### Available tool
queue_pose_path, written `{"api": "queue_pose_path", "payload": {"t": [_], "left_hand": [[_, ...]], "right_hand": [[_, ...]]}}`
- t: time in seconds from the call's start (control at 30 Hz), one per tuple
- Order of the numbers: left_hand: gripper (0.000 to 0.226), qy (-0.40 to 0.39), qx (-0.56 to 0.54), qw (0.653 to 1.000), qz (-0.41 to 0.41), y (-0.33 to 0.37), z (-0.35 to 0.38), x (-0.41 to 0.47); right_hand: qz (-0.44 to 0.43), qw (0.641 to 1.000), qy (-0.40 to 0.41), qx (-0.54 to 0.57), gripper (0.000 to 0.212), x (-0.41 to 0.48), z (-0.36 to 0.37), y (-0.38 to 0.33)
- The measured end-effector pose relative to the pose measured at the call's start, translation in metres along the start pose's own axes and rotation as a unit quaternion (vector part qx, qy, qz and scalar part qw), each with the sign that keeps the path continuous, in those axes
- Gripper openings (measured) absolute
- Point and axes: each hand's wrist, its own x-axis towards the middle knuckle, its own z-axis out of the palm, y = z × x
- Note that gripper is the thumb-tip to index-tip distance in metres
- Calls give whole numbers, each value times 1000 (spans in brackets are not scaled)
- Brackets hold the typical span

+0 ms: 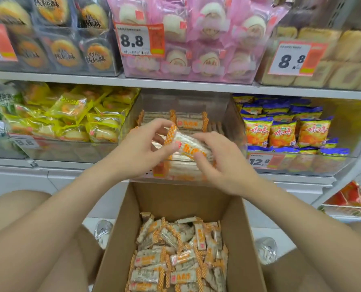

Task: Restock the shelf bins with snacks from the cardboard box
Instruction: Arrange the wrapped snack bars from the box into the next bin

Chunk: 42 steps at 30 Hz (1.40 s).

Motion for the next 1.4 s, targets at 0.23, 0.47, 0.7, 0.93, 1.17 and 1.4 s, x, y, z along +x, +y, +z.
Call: {"api": "queue_pose_path", "payload": {"t": [0.23, 0.47, 0.7, 0.93, 1.17, 1.4], "left_hand": [[59, -130, 263, 955, -38, -27, 30, 24], [66, -156, 282, 940, -111, -44, 43, 41], [64, -135, 304, 938, -100, -46, 49, 34], [63, -121, 308, 939, -93, -43, 50, 31], [66, -91, 293, 949, -68, -41, 47, 30], [34, 52, 280, 957, 46, -19, 38, 11]], "right_hand": [[101, 953, -133, -254, 44, 70, 16, 58], [170, 941, -142, -254, 64, 115, 57, 76], [276, 941, -78, -179, 41, 134, 75, 70], [265, 951, -51, -149, 29, 130, 63, 74], [188, 932, 3, -309, 33, 128, 56, 62], [63, 976, 18, -207, 19, 91, 25, 9]]}}
